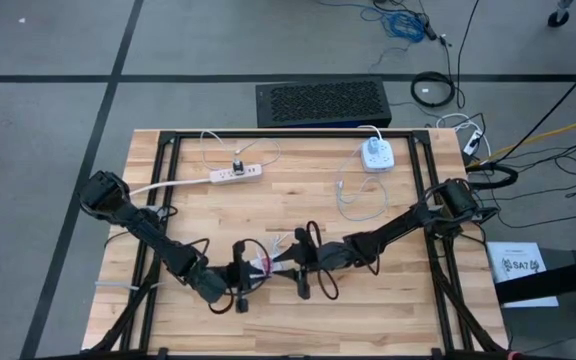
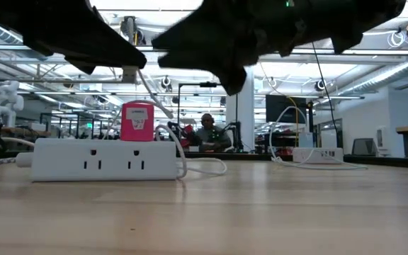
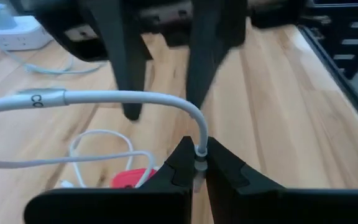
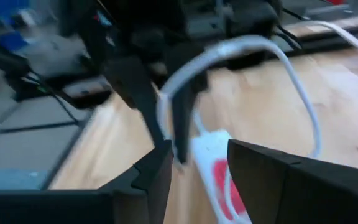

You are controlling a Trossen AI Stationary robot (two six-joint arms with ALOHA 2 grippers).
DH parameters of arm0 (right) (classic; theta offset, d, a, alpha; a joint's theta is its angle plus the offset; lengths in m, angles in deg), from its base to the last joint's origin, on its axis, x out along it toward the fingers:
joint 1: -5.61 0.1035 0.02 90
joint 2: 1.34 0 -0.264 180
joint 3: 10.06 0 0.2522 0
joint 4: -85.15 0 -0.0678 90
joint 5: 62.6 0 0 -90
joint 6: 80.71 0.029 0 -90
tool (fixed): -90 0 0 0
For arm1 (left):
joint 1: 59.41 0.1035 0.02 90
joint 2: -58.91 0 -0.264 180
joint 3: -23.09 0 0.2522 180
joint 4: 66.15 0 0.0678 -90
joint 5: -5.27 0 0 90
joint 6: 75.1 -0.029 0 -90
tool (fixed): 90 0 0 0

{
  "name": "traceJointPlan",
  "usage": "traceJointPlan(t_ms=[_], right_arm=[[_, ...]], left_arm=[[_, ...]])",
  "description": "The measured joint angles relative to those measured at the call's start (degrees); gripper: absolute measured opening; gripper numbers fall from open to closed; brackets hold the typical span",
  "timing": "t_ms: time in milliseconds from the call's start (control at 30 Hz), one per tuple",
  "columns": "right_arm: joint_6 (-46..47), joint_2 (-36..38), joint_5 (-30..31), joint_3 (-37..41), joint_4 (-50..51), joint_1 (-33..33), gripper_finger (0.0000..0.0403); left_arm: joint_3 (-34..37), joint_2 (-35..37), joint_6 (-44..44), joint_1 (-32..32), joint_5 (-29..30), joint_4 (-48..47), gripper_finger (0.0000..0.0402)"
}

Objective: Insert USB
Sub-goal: Insert the white cable charger into the pink charger adapter

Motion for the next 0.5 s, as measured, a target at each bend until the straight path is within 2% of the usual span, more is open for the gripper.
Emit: traceJointPlan(t_ms=[267, 500], right_arm=[[0.92, 0.51, -6.63, -0.88, -6.02, -1.18, 0.0141], [1.59, 0.51, -4.92, -5.7, 2.7, -1.41, 0.0115]], left_arm=[[-0.04, 0.02, -0.16, 0.88, -3.18, -0.15, 0.0023], [-0.07, 0.02, -0.16, 2.44, -3.79, -0.08, 0.0023]])
